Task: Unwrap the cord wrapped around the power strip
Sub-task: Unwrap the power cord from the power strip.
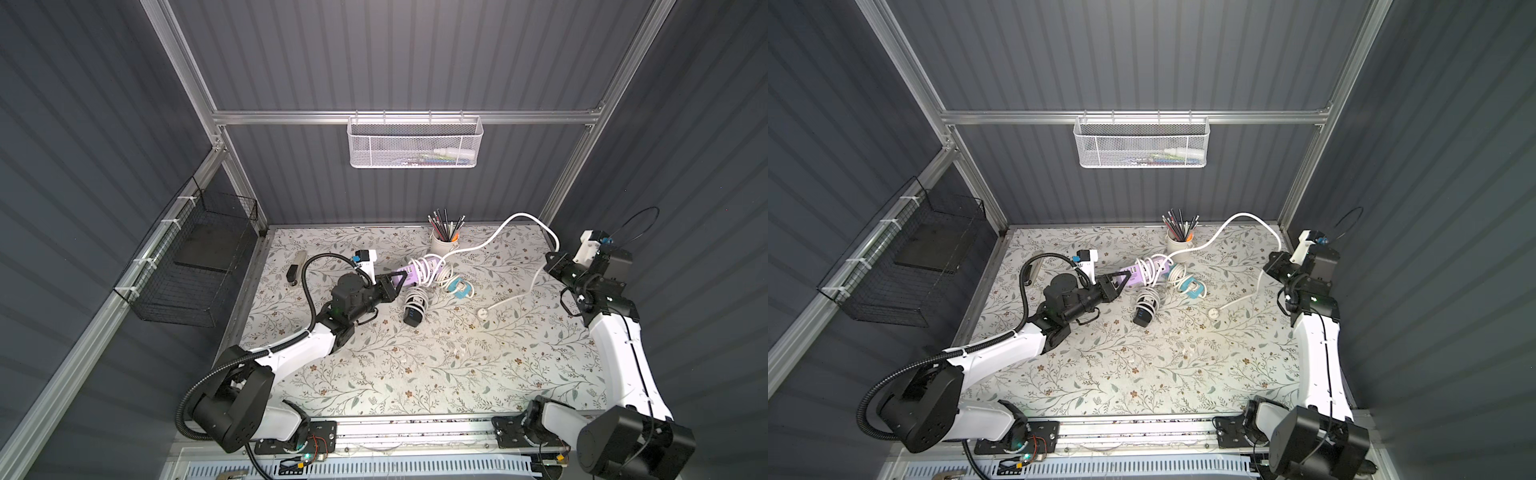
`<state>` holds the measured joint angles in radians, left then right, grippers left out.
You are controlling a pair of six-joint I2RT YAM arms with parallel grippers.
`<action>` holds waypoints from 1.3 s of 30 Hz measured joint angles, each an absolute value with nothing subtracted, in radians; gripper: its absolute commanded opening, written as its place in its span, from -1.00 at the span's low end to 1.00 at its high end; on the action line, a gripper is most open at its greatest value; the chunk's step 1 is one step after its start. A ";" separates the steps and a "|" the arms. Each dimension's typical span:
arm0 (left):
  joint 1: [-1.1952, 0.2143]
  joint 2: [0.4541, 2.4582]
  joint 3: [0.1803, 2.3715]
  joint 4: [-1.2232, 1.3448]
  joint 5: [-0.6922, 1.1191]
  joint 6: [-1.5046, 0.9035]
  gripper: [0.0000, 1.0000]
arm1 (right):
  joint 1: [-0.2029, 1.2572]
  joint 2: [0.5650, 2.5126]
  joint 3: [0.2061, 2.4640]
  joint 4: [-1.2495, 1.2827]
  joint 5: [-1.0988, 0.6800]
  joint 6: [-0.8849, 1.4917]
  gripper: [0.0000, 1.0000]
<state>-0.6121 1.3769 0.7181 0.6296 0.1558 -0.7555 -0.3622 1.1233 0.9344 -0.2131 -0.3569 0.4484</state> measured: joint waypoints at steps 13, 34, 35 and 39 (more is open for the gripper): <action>-0.602 1.275 0.788 0.606 0.050 -0.629 -1.00 | -0.384 1.338 0.794 -0.177 -0.326 0.498 -1.00; -0.602 1.329 0.805 0.707 0.128 -0.670 -1.00 | -0.285 1.670 0.942 -0.240 -0.168 0.515 0.07; -0.602 1.331 0.805 0.711 0.134 -0.675 -1.00 | -0.282 1.669 0.942 -0.243 -0.166 0.513 0.26; -0.602 1.332 0.805 0.715 0.150 -0.684 -1.00 | -0.272 1.655 0.942 -0.260 -0.168 0.493 0.98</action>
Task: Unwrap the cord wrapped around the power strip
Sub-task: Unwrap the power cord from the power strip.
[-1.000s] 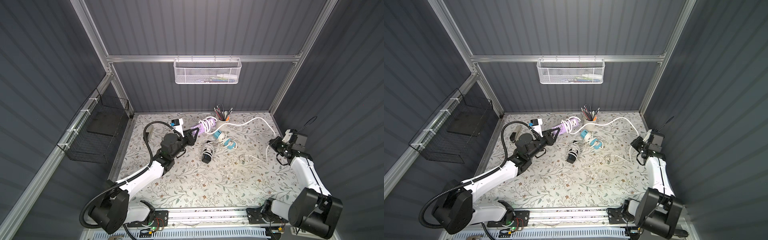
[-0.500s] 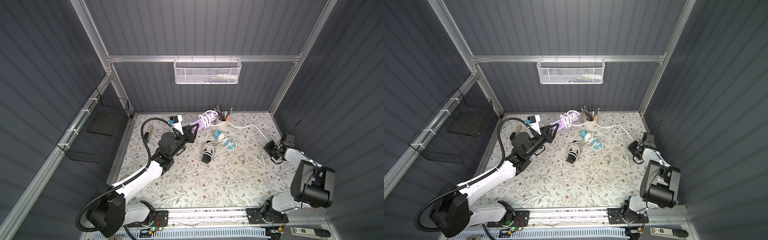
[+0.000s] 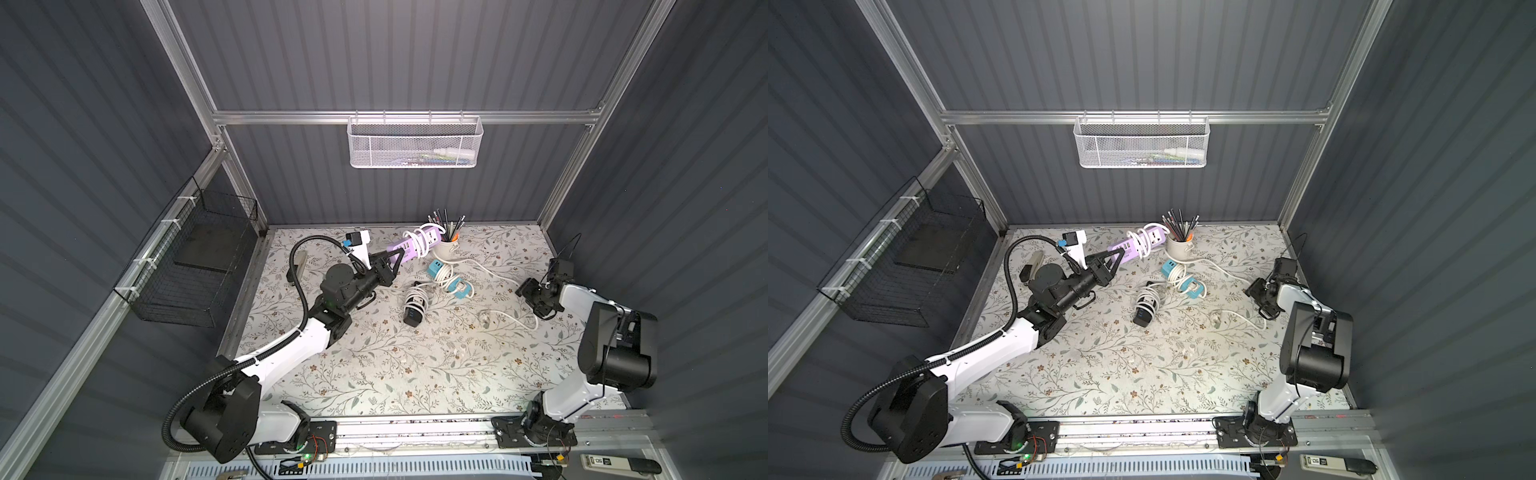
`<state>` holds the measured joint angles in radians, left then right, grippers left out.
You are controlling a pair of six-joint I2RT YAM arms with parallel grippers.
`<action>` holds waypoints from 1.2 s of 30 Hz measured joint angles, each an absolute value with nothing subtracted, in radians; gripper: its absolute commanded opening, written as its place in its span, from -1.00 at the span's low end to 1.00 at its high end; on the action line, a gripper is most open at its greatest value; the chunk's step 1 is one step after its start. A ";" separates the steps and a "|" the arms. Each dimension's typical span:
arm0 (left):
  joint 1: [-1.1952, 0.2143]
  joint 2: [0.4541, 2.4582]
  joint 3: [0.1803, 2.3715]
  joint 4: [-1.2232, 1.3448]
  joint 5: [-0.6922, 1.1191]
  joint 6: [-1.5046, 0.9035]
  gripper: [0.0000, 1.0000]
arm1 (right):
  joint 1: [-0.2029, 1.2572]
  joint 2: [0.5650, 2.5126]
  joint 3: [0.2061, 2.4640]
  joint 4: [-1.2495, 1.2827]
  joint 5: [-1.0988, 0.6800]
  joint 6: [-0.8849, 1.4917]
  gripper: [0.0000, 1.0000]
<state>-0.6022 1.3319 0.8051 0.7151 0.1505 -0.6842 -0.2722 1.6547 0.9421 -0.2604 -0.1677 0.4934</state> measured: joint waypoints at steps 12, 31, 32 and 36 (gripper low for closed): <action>-0.602 1.343 0.815 0.718 0.170 -0.697 -1.00 | -0.069 1.317 0.945 -0.238 -0.178 0.373 0.98; -0.610 1.304 0.912 0.616 0.186 -0.802 -1.00 | 0.224 1.470 0.719 0.747 -0.551 0.292 0.98; -0.612 1.300 0.912 0.612 0.186 -0.808 -1.00 | 0.234 1.495 0.720 0.794 -0.553 0.295 0.98; -0.624 1.291 0.914 0.596 0.188 -0.826 -1.00 | 0.271 1.575 0.738 0.915 -0.553 0.298 0.98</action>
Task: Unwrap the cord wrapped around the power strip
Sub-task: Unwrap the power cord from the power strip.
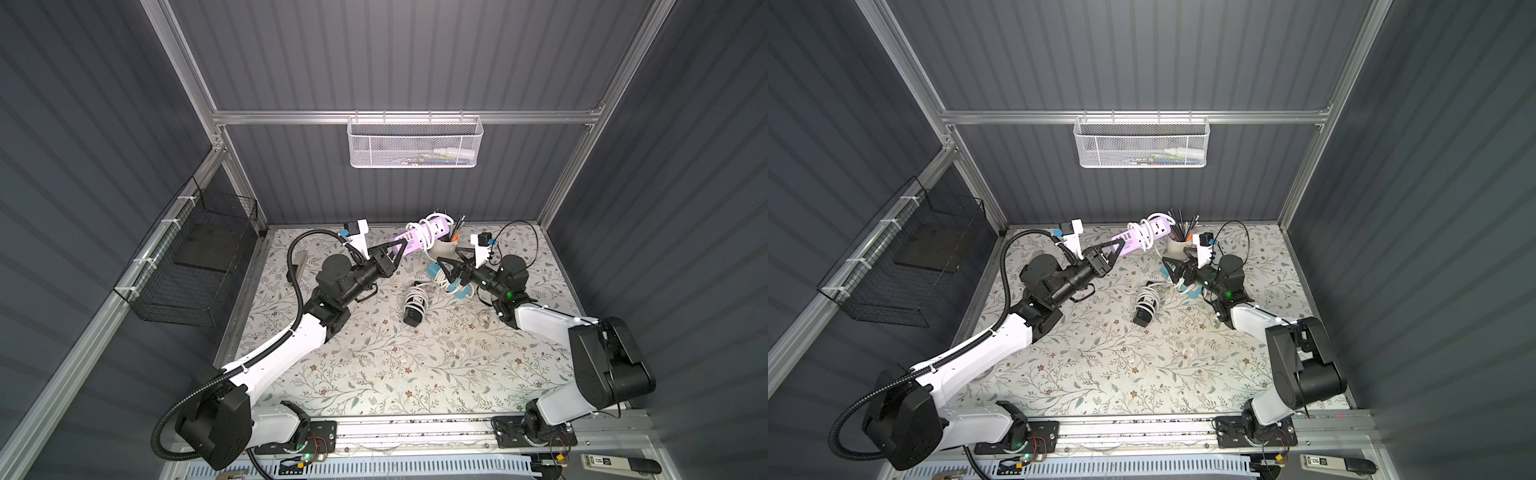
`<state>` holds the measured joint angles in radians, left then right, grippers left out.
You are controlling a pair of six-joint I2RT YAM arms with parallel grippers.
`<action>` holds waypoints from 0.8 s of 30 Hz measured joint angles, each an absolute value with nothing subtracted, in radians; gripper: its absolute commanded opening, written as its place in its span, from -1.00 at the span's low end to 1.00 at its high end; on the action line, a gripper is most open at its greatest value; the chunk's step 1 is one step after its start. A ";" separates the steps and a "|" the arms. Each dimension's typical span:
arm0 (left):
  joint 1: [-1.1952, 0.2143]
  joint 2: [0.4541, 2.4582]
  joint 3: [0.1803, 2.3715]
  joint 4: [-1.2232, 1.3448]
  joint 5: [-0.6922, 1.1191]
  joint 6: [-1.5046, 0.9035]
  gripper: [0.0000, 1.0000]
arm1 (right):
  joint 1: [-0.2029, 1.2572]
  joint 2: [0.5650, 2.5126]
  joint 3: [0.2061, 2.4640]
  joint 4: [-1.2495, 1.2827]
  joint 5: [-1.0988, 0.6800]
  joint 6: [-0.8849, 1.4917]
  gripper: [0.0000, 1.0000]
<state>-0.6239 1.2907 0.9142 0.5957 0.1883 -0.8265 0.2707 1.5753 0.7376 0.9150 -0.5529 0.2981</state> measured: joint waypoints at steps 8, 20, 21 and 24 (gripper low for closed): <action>-0.641 1.273 0.934 0.568 0.196 -0.840 -1.00 | 0.345 1.689 0.831 1.065 -0.542 0.315 0.98; -0.643 1.242 0.958 0.568 0.204 -0.851 -1.00 | 0.366 1.861 0.975 1.200 -0.527 0.412 0.92; -0.643 1.242 0.959 0.569 0.205 -0.852 -1.00 | 0.369 1.870 0.986 1.205 -0.527 0.418 0.90; -0.643 1.242 0.959 0.568 0.207 -0.855 -1.00 | 0.374 1.890 1.015 1.214 -0.530 0.437 0.58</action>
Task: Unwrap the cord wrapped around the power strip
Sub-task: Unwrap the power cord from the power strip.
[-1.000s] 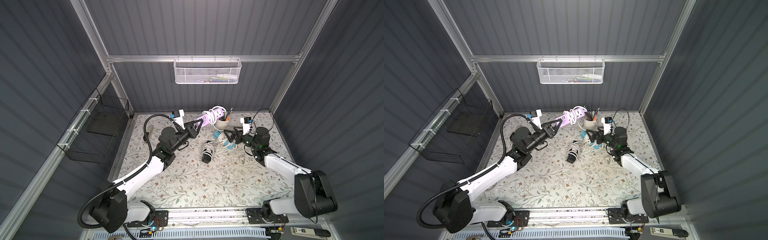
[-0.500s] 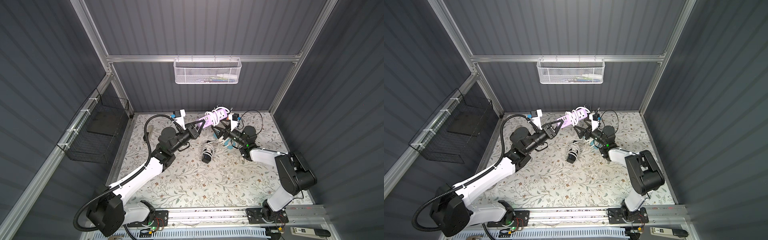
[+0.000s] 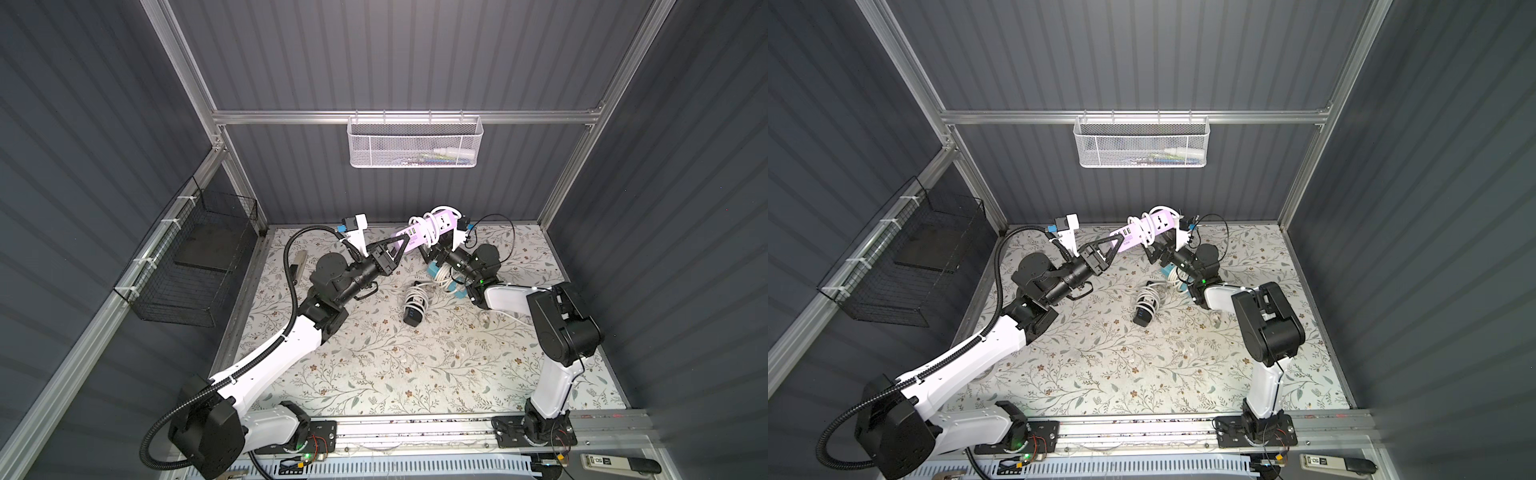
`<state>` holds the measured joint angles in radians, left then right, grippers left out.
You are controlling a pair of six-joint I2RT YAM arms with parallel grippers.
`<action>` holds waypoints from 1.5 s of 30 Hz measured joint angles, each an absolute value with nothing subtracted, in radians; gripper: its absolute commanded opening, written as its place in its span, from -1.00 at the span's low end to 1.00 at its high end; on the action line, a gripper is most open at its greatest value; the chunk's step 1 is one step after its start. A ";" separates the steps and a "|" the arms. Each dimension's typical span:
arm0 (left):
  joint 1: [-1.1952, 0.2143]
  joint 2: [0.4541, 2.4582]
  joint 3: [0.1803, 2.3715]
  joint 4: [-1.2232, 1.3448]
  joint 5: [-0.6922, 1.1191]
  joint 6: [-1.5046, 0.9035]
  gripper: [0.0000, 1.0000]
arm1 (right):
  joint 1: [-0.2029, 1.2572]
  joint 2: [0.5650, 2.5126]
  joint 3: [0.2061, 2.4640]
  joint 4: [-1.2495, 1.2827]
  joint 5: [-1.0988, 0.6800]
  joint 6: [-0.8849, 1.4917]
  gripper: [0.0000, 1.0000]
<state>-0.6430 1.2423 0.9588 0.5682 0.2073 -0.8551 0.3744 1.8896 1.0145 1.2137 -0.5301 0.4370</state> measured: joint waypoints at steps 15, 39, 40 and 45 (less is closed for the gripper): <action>-0.643 1.234 0.958 0.568 0.207 -0.855 -1.00 | 0.373 1.878 0.990 1.226 -0.552 0.479 -1.00; -0.643 1.237 0.889 0.576 0.228 -0.877 -1.00 | 0.118 1.534 1.053 0.735 -0.658 0.487 -1.00; -0.643 1.240 0.884 0.576 0.227 -0.877 -1.00 | 0.108 1.502 1.054 0.701 -0.662 0.478 -1.00; -0.646 1.269 0.876 0.578 0.199 -0.864 -1.00 | 0.082 1.326 1.048 0.499 -0.666 0.409 -1.00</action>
